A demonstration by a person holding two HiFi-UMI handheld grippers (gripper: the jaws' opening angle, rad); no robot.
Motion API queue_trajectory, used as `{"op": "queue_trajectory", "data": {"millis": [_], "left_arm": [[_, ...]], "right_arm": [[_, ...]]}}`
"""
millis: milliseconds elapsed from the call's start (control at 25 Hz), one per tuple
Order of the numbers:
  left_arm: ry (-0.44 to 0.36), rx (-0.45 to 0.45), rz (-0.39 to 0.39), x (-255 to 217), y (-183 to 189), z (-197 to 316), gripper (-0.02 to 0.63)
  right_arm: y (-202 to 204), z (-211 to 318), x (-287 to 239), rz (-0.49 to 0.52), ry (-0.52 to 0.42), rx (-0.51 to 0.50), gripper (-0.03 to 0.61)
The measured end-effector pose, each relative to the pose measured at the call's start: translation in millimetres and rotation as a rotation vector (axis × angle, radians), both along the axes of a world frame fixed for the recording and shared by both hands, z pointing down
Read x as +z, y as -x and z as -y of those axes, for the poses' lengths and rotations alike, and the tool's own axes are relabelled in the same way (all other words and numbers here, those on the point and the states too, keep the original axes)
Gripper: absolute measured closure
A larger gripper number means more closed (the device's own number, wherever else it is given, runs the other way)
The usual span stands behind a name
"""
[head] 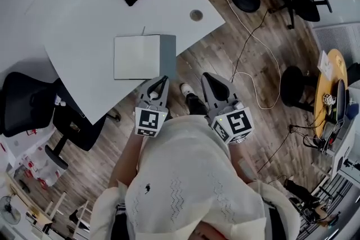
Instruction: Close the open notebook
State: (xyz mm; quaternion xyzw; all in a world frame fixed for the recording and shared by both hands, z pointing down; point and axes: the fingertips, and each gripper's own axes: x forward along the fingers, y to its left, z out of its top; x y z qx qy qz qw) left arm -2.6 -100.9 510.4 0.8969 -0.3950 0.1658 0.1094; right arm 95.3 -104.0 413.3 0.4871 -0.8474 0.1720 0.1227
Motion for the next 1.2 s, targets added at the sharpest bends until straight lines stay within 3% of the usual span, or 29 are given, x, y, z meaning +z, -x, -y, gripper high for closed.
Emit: {"op": "queue_trajectory", "data": {"millis": [240, 480, 840, 880, 960, 1200], "left_arm": [[0.104, 0.043, 0.045, 41, -16, -13, 0.600], [0.198, 0.017, 0.097, 90, -23, -22, 0.598], [0.235, 0.034, 0.197, 128, -33, -33, 0.594], [0.248, 0.045, 0.205, 133, -36, -35, 0.582], [0.278, 0.064, 0.210, 141, -42, -39, 0.493], [0.286, 0.061, 0.286, 161, -45, -39, 0.481]], "right_arm": [[-14, -12, 5, 0.005, 0.022, 0.023, 0.577], [-22, -17, 12, 0.006, 0.044, 0.016, 0.577], [-42, -18, 17, -0.002, 0.062, 0.030, 0.577], [-45, -18, 18, -0.004, 0.066, 0.036, 0.577], [-52, -19, 19, -0.007, 0.073, 0.046, 0.577], [-58, -18, 23, -0.011, 0.083, 0.041, 0.577]]}}
